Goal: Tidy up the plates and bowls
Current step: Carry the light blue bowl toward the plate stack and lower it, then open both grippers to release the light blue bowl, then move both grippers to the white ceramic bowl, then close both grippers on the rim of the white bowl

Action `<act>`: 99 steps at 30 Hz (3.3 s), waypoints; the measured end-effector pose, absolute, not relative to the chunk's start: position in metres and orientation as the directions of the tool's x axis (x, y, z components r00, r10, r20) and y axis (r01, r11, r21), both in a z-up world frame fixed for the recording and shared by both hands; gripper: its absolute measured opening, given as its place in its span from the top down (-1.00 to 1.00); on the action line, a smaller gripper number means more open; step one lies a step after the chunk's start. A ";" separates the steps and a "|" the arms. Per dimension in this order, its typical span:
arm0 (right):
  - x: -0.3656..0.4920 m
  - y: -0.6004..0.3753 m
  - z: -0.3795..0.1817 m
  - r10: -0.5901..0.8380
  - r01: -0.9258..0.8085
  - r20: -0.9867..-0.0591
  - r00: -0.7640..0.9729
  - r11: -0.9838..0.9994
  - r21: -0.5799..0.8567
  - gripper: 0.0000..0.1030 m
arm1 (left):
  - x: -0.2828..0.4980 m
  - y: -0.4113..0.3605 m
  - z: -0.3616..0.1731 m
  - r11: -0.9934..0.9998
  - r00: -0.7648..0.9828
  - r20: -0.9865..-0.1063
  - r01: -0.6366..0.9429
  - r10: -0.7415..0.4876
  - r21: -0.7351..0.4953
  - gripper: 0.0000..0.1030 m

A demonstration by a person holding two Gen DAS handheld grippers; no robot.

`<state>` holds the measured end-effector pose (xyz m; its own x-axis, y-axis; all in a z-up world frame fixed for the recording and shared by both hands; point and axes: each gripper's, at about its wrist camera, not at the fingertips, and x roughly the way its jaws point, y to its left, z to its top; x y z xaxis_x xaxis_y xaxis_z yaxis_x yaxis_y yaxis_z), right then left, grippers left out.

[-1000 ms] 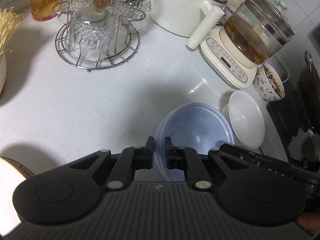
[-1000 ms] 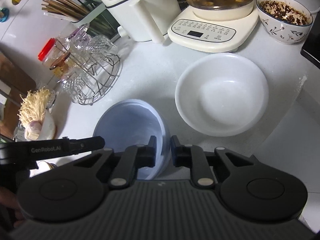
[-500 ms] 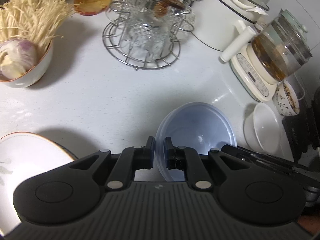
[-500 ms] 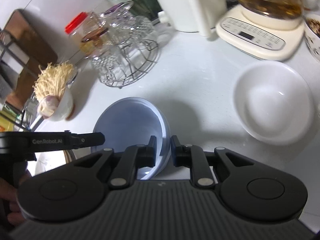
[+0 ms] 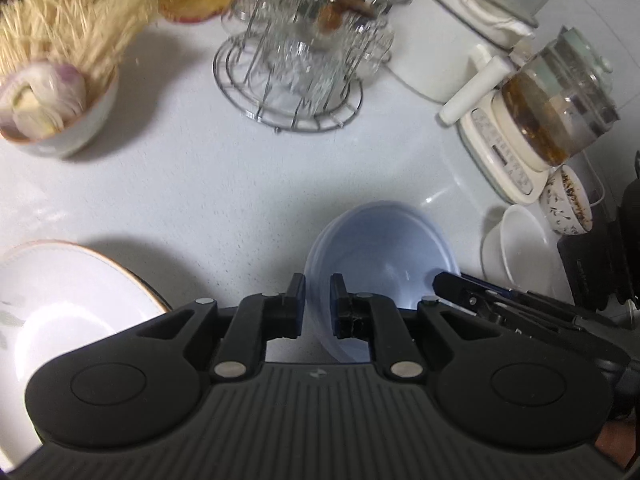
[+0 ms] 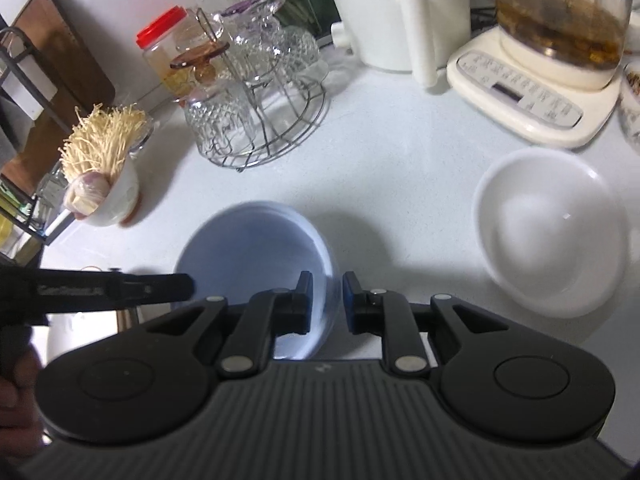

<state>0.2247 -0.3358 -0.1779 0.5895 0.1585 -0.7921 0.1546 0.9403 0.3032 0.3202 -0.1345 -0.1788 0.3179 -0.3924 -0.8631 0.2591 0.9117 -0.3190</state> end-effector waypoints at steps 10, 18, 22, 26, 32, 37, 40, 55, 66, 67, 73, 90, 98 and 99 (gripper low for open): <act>0.203 -0.337 -0.126 0.087 0.145 -0.715 0.693 0.955 0.257 0.60 | 0.306 -0.132 -0.119 0.892 0.376 -0.825 0.333 -0.423 -0.305 0.74; 0.178 -0.341 -0.078 0.020 0.178 -0.648 0.761 0.955 0.238 0.60 | 0.288 -0.134 -0.071 0.860 0.411 -0.777 0.398 -0.477 -0.318 0.74; 0.164 -0.342 -0.063 -0.011 0.199 -0.613 0.790 0.950 0.239 0.55 | 0.280 -0.137 -0.061 0.849 0.424 -0.763 0.432 -0.488 -0.303 0.50; 0.156 -0.341 -0.058 -0.035 0.200 -0.572 0.820 0.953 0.228 0.00 | 0.274 -0.145 -0.057 0.837 0.434 -0.754 0.472 -0.493 -0.276 0.28; 0.150 -0.350 -0.053 -0.073 0.222 -0.551 0.831 0.953 0.209 -0.01 | 0.273 -0.165 -0.046 0.822 0.461 -0.729 0.513 -0.506 -0.246 -0.05; 0.143 -0.374 -0.052 -0.106 0.266 -0.541 0.834 0.937 0.226 -0.14 | 0.279 -0.188 -0.045 0.807 0.447 -0.728 0.536 -0.520 -0.247 -0.08; 0.141 -0.389 -0.053 -0.125 0.289 -0.540 0.832 0.929 0.230 -0.14 | 0.282 -0.204 -0.047 0.795 0.430 -0.730 0.550 -0.531 -0.254 -0.07; 0.138 -0.464 -0.094 -0.162 0.392 -0.619 0.769 0.884 0.255 -0.14 | 0.307 -0.293 -0.109 0.785 0.336 -0.793 0.559 -0.508 -0.266 -0.07; 0.141 -0.503 -0.117 -0.133 0.437 -0.655 0.744 0.839 0.325 -0.14 | 0.320 -0.320 -0.140 0.794 0.313 -0.811 0.542 -0.494 -0.275 -0.07; 0.142 -0.506 -0.119 -0.132 0.447 -0.665 0.735 0.832 0.329 -0.14 | 0.322 -0.321 -0.143 0.795 0.305 -0.811 0.533 -0.500 -0.290 -0.07; 0.155 -0.522 -0.142 -0.098 0.484 -0.731 0.675 0.807 0.339 -0.14 | 0.320 -0.320 -0.166 0.798 0.269 -0.816 0.501 -0.511 -0.334 -0.07; 0.192 -0.523 -0.196 0.056 0.467 -0.822 0.567 0.800 0.377 0.31 | 0.326 -0.336 -0.201 0.814 0.248 -0.831 0.466 -0.497 -0.347 0.48; 0.199 -0.530 -0.206 0.101 0.477 -0.828 0.552 0.776 0.412 0.64 | 0.333 -0.348 -0.209 0.824 0.237 -0.845 0.452 -0.479 -0.341 0.76; 0.200 -0.530 -0.207 0.107 0.473 -0.830 0.547 0.779 0.412 0.65 | 0.334 -0.349 -0.210 0.827 0.236 -0.846 0.445 -0.479 -0.344 0.76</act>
<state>0.2002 -0.5303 -0.2070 0.5471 0.1072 -0.8302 0.4730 0.7787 0.4122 0.3339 -0.3487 -0.2101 0.2364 -0.4788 -0.8455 0.4452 0.8268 -0.3437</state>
